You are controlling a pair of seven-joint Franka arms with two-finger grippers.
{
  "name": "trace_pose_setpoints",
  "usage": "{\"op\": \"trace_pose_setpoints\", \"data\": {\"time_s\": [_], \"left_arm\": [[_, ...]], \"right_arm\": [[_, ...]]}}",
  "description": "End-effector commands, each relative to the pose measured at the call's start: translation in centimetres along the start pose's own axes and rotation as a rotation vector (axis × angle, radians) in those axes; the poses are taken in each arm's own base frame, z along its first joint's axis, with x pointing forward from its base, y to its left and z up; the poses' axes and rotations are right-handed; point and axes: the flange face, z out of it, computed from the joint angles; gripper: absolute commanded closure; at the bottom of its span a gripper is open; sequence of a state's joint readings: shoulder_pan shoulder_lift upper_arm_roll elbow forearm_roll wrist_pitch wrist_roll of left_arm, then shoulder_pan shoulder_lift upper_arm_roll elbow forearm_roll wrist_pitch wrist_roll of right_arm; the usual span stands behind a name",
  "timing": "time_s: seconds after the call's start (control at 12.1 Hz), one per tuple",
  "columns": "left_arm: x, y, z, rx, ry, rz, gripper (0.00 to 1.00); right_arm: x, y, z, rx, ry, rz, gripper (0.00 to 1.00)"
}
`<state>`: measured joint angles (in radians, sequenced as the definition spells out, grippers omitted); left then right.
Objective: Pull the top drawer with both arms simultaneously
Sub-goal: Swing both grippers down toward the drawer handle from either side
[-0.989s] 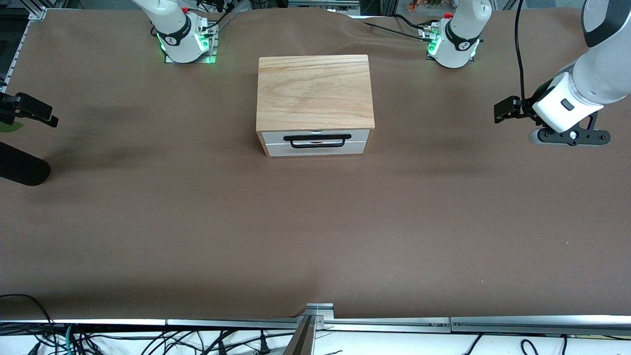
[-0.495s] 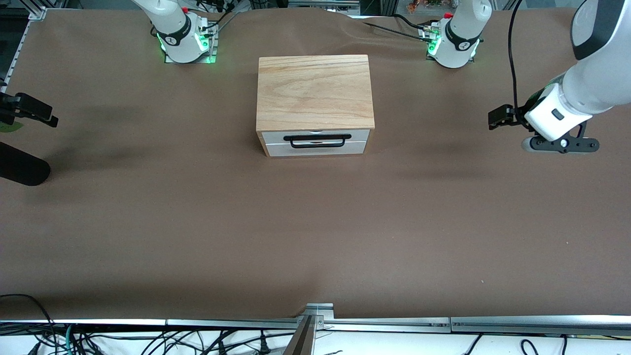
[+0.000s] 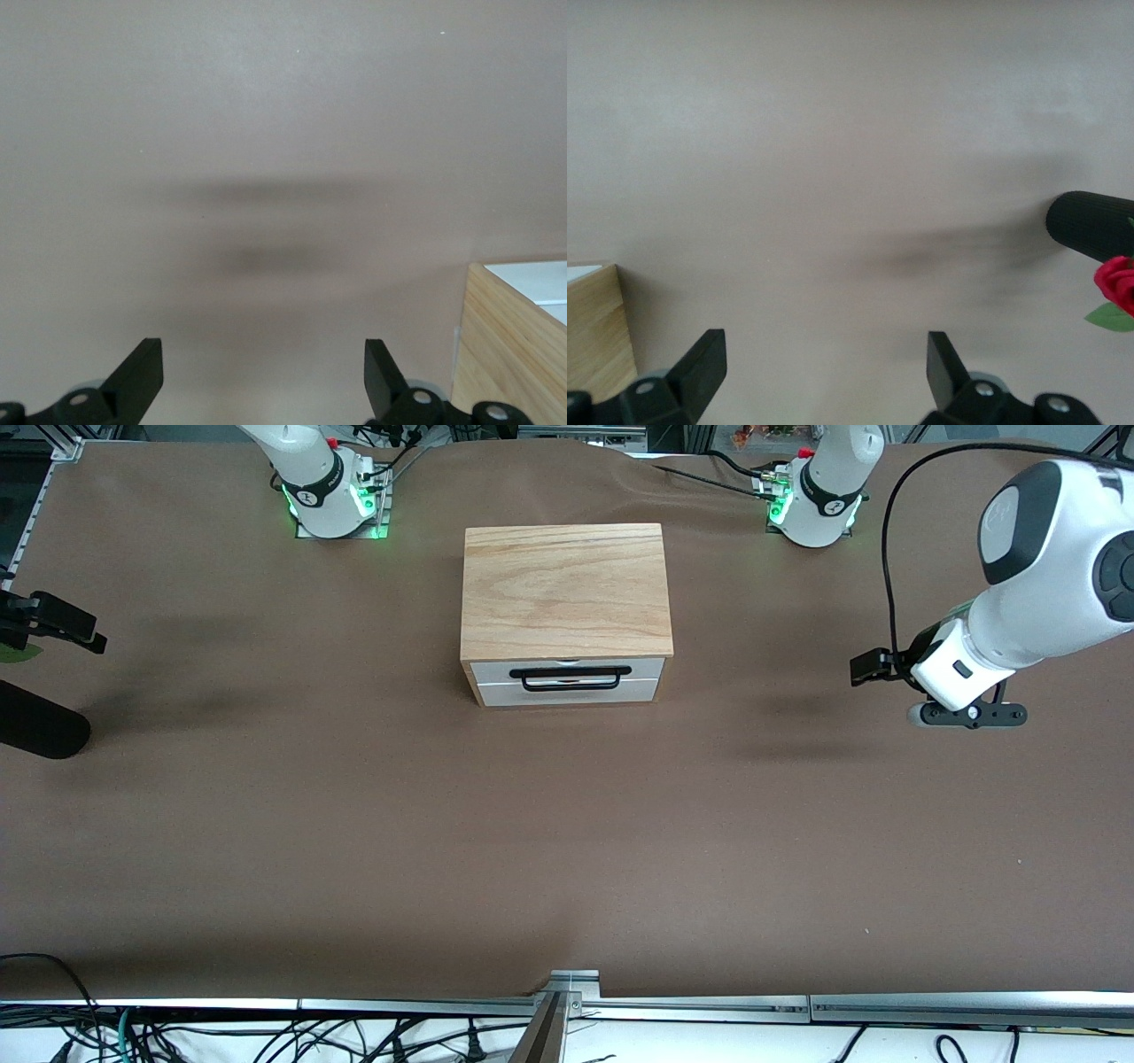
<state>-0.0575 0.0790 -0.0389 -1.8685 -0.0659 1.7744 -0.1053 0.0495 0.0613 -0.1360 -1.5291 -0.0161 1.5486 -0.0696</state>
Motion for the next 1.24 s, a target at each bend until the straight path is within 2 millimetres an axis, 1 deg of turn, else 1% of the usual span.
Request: {"op": "trace_pose_setpoints", "data": {"time_s": [0.0, 0.08, 0.16, 0.25, 0.41, 0.58, 0.74, 0.82, 0.91, 1.07, 1.15], "left_arm": [[-0.1, -0.4, 3.3, -0.023, 0.036, -0.018, 0.00], [0.1, -0.5, 4.7, -0.023, 0.052, -0.021, 0.00], [0.3, -0.7, 6.3, -0.024, 0.066, -0.025, 0.00], [0.4, -0.7, 7.6, -0.024, 0.080, -0.026, 0.00], [0.3, -0.9, 10.6, -0.033, 0.101, -0.036, 0.00], [0.1, -0.8, 13.3, -0.106, 0.117, -0.079, 0.00], [-0.3, -0.8, 15.1, -0.125, 0.115, -0.097, 0.00], [-0.2, -0.6, 15.4, -0.171, 0.105, -0.128, 0.00], [-0.2, -0.3, 16.0, -0.239, 0.093, -0.128, 0.00], [-0.1, 0.1, 17.1, -0.385, 0.096, -0.058, 0.00], [0.0, 0.3, 18.1, -0.473, 0.090, -0.070, 0.00]], "right_arm": [[1.4, -1.8, 1.7, -0.038, -0.029, -0.032, 0.00], [2.1, -2.5, 3.6, -0.039, -0.072, -0.045, 0.00], [2.5, -3.3, 4.5, -0.030, -0.093, -0.069, 0.00], [2.6, -3.7, 5.0, -0.007, -0.100, -0.118, 0.00], [3.4, -5.2, 6.4, 0.117, -0.106, -0.132, 0.00], [4.4, -6.7, 8.5, 0.270, -0.132, -0.112, 0.00], [5.6, -8.2, 11.7, 0.418, -0.181, -0.086, 0.00], [6.3, -8.9, 13.2, 0.494, -0.192, -0.069, 0.00], [7.1, -9.7, 15.0, 0.559, -0.197, -0.045, 0.00], [8.0, -11.4, 18.4, 0.682, -0.206, -0.010, 0.00], [8.2, -13.2, 20.5, 0.745, -0.217, -0.012, 0.00]]}}
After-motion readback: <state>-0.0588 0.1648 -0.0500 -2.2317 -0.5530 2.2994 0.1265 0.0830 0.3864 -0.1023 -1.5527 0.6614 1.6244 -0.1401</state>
